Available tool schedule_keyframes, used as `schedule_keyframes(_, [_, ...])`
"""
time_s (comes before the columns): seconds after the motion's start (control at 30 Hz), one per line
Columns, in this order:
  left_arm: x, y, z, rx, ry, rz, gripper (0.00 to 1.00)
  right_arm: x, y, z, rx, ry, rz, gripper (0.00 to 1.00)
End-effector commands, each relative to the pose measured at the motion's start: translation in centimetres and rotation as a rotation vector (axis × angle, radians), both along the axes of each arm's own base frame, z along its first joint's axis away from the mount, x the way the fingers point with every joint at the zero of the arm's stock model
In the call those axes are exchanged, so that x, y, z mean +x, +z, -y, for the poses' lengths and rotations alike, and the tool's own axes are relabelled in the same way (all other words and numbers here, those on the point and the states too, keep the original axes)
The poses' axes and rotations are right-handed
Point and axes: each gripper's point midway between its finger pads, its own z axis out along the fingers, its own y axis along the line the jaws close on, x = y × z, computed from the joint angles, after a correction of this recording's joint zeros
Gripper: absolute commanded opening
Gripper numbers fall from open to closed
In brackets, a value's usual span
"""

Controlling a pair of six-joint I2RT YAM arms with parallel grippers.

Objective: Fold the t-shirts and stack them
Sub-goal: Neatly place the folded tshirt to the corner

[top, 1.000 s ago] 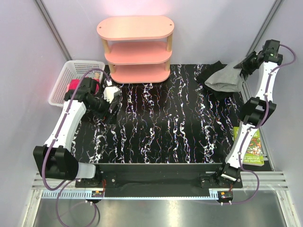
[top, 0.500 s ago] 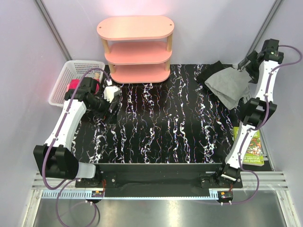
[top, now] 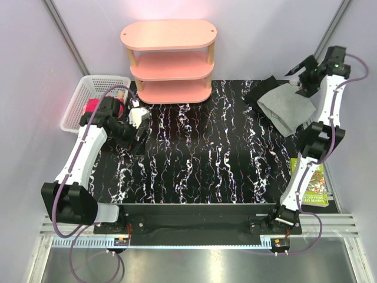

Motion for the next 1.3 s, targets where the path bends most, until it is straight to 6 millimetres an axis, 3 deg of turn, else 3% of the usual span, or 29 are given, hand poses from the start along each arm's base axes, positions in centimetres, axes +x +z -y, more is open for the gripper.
schedule_keyframes(0.0, [-0.3, 0.8, -0.1, -0.007, 0.01, 0.043, 0.99, 1.8, -8.2, -2.0, 0.17, 0.068, -0.121, 1.0])
schedule_keyframes(0.2, [-0.4, 0.9, -0.1, -0.011, 0.015, 0.045, 0.99, 1.3, -15.8, -3.3, 0.218, 0.113, -0.266, 1.0])
schedule_keyframes(0.3, [-0.4, 1.1, 0.0, -0.015, 0.016, 0.051, 0.99, -0.4, -19.0, -4.3, 0.203, 0.142, -0.366, 1.0])
schedule_keyframes(0.43, [-0.4, 1.4, 0.1, -0.026, 0.019, 0.056, 0.99, -1.9, -19.7, -6.4, 0.161, 0.195, -0.417, 1.0])
schedule_keyframes(0.5, [-0.5, 1.6, 0.2, -0.034, 0.02, 0.058, 0.99, -1.8, -17.5, -7.1, 0.126, 0.211, -0.382, 1.0])
schedule_keyframes(0.6, [-0.3, 2.5, 0.3, -0.039, 0.029, 0.085, 0.99, -0.8, -10.8, -9.7, 0.085, 0.279, -0.238, 1.0])
schedule_keyframes(0.63, [-0.3, 3.0, 0.2, -0.041, 0.036, 0.097, 0.99, -0.8, -7.1, -10.8, 0.065, 0.303, -0.163, 1.0])
schedule_keyframes(0.7, [0.1, 4.5, 0.0, -0.039, 0.07, 0.141, 0.99, -0.7, -1.2, -14.8, 0.04, 0.415, -0.018, 1.0])
schedule_keyframes(0.73, [0.4, 5.2, -0.2, -0.036, 0.088, 0.166, 0.99, -1.9, 2.3, -16.1, 0.023, 0.447, 0.043, 1.0])
schedule_keyframes(0.77, [1.0, 6.3, -0.6, -0.021, 0.113, 0.213, 0.99, -2.8, 4.6, -19.4, 0.023, 0.532, 0.098, 1.0])
schedule_keyframes(0.83, [1.2, 8.0, -1.1, -0.017, 0.162, 0.283, 0.99, -5.5, 9.1, -22.8, -0.025, 0.644, 0.209, 1.0])
schedule_keyframes(0.87, [1.7, 8.9, -1.6, 0.0, 0.187, 0.327, 0.99, -6.8, 9.9, -25.2, -0.05, 0.701, 0.229, 1.0])
schedule_keyframes(0.9, [1.6, 9.8, -1.9, 0.002, 0.206, 0.365, 0.99, -7.9, 9.0, -26.1, -0.08, 0.738, 0.206, 1.0])
schedule_keyframes(0.93, [1.7, 10.3, -2.1, 0.007, 0.217, 0.391, 0.99, -9.3, 10.8, -26.5, -0.134, 0.737, 0.252, 1.0])
schedule_keyframes(0.97, [1.7, 10.5, -2.4, 0.014, 0.229, 0.403, 0.99, -10.3, 8.8, -27.2, -0.138, 0.762, 0.2, 1.0])
schedule_keyframes(1.0, [1.4, 10.7, -2.5, 0.014, 0.237, 0.411, 0.99, -11.5, 8.3, -28.5, -0.141, 0.802, 0.196, 1.0])
schedule_keyframes(1.03, [1.5, 10.8, -2.6, 0.015, 0.245, 0.414, 0.99, -12.6, 10.3, -28.9, -0.157, 0.805, 0.274, 1.0])
schedule_keyframes(1.07, [1.4, 10.5, -2.9, 0.025, 0.256, 0.409, 0.99, -13.6, 7.3, -29.1, -0.159, 0.816, 0.203, 1.0])
schedule_keyframes(1.1, [1.3, 10.5, -3.0, 0.028, 0.263, 0.411, 0.99, -14.8, 6.9, -30.2, -0.154, 0.835, 0.214, 1.0])
schedule_keyframes(1.13, [1.3, 10.4, -3.1, 0.026, 0.272, 0.415, 0.99, -16.1, 9.7, -30.7, -0.163, 0.846, 0.347, 1.0])
schedule_keyframes(1.17, [1.2, 9.9, -3.3, 0.03, 0.284, 0.407, 0.99, -17.4, 6.6, -30.9, -0.152, 0.862, 0.29, 0.99])
schedule_keyframes(1.2, [1.0, 9.7, -3.3, 0.024, 0.286, 0.403, 0.99, -19.4, 7.8, -31.4, -0.148, 0.878, 0.342, 1.0])
schedule_keyframes(1.23, [0.9, 8.9, -3.3, 0.025, 0.29, 0.393, 0.99, -19.9, 7.5, -31.7, -0.155, 0.884, 0.363, 1.0])
schedule_keyframes(1.27, [0.8, 8.8, -3.5, 0.025, 0.299, 0.399, 0.99, -21.0, 4.9, -31.5, -0.159, 0.889, 0.311, 1.0])
